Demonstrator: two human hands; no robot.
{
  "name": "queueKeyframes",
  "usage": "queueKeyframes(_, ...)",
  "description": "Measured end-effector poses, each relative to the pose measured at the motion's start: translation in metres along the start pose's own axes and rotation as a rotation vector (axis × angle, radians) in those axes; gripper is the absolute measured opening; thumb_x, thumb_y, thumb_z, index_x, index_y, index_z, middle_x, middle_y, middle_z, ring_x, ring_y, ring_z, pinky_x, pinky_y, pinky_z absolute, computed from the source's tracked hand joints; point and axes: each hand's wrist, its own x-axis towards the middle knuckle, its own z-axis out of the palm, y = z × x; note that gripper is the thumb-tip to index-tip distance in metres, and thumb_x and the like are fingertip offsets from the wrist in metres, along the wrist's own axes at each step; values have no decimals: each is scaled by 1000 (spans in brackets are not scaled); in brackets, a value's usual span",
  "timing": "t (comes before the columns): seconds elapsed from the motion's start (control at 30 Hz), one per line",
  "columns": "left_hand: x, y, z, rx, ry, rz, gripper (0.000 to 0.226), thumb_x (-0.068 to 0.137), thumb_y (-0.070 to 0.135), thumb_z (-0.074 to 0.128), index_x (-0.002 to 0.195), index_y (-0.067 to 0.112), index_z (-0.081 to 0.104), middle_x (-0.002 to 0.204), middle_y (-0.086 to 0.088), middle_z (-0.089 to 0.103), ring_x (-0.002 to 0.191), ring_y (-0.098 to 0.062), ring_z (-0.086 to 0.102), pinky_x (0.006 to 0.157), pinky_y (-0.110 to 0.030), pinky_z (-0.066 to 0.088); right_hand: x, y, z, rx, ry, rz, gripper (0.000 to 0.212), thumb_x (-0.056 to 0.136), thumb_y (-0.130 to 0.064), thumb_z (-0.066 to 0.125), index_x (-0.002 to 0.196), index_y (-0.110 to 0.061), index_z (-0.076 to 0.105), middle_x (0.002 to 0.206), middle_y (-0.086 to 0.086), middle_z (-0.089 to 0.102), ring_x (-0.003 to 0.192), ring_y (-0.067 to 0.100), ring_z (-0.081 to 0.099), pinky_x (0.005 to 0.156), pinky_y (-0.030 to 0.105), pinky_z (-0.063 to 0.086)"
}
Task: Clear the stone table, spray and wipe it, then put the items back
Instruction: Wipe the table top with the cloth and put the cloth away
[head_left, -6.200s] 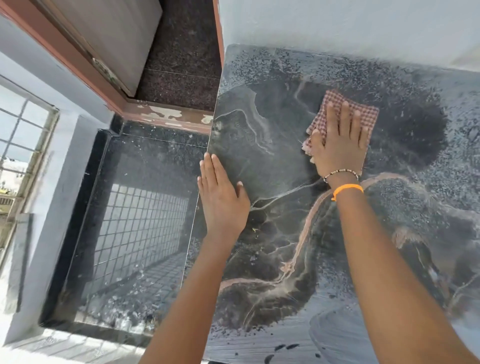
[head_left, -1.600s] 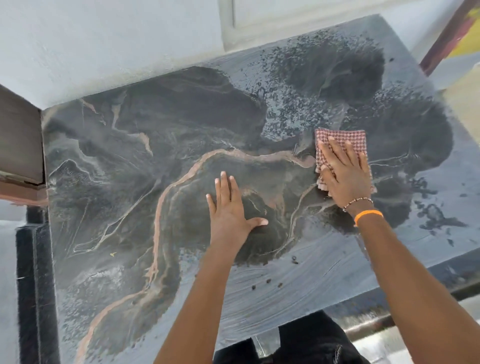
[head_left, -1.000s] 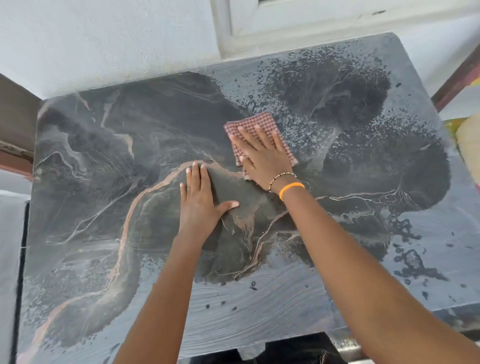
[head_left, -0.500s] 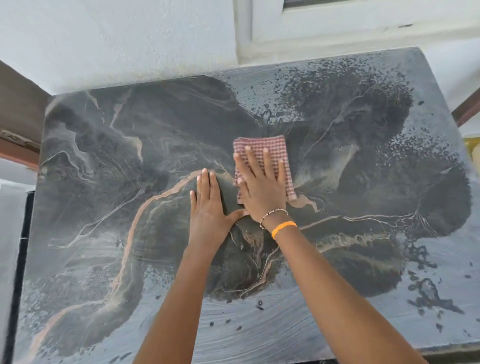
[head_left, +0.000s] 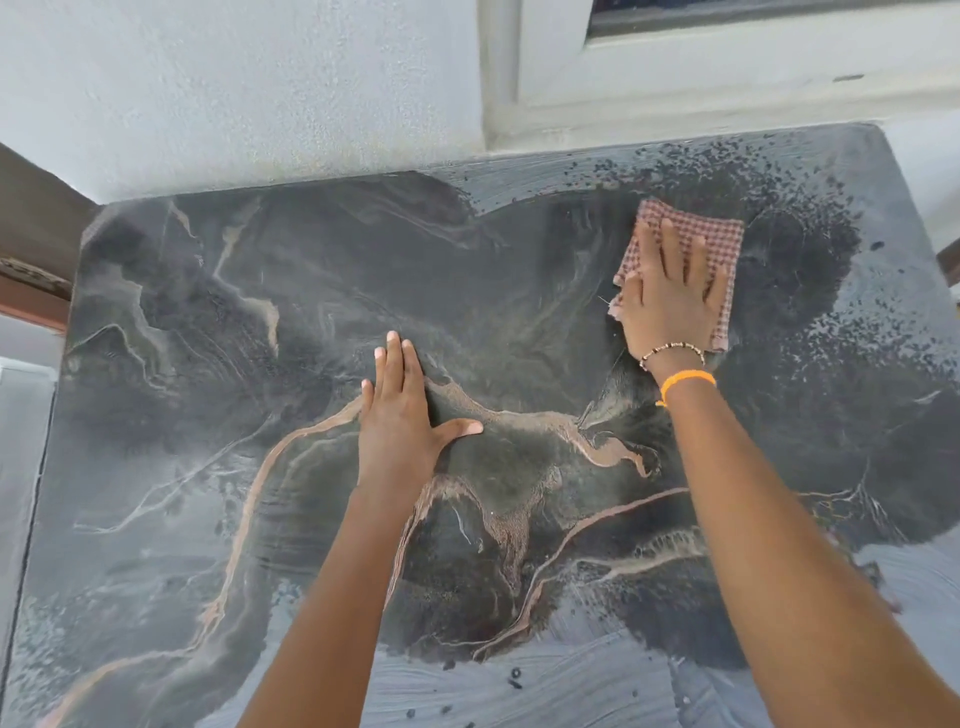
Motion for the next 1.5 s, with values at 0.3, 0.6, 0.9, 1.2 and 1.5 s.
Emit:
queueKeyframes(0.3, 0, 3, -2, 20, -16, -4, 114, 69, 60, 61, 147, 6, -2, 157, -6, -12, 145, -23, -8, 116, -40, 4, -37, -141, 44, -99, -104, -566, 59, 91, -34, 34, 147, -30, 15, 159, -5, 9, 146, 32, 4, 112, 62, -3)
queueKeyframes(0.6, 5, 29, -6, 48, -45, -47, 114, 71, 60, 61, 146, 5, -4, 156, -9, -14, 145, -24, -8, 116, -42, 2, 51, -167, 35, -92, -137, -618, 64, 91, -32, 35, 149, -17, 12, 159, -2, 6, 147, 22, 6, 117, 48, 7)
queueKeyframes(0.9, 13, 43, 0, 46, -99, -12, 115, 70, 61, 58, 145, 4, -9, 155, -9, -18, 144, -24, -13, 116, -40, 1, 67, -39, 1, 77, 141, -25, 69, 87, -27, 40, 147, -5, 12, 155, 15, 19, 145, 27, 14, 118, 43, 10)
queueKeyframes(1.2, 13, 42, 2, 62, -78, -6, 115, 70, 61, 58, 146, 4, -6, 156, -11, -17, 144, -24, -10, 117, -40, 4, 29, -163, 43, -37, -78, -573, 63, 93, -29, 34, 148, -9, 9, 159, 8, 4, 147, 25, 3, 119, 39, 3)
queueKeyframes(1.5, 13, 58, -5, 70, -99, -8, 112, 74, 57, 61, 146, 3, -7, 155, -11, -19, 144, -25, -12, 116, -42, 1, 50, -174, 38, -113, -98, -656, 61, 91, -31, 36, 147, -14, 18, 156, 4, 19, 144, 25, 15, 116, 39, 13)
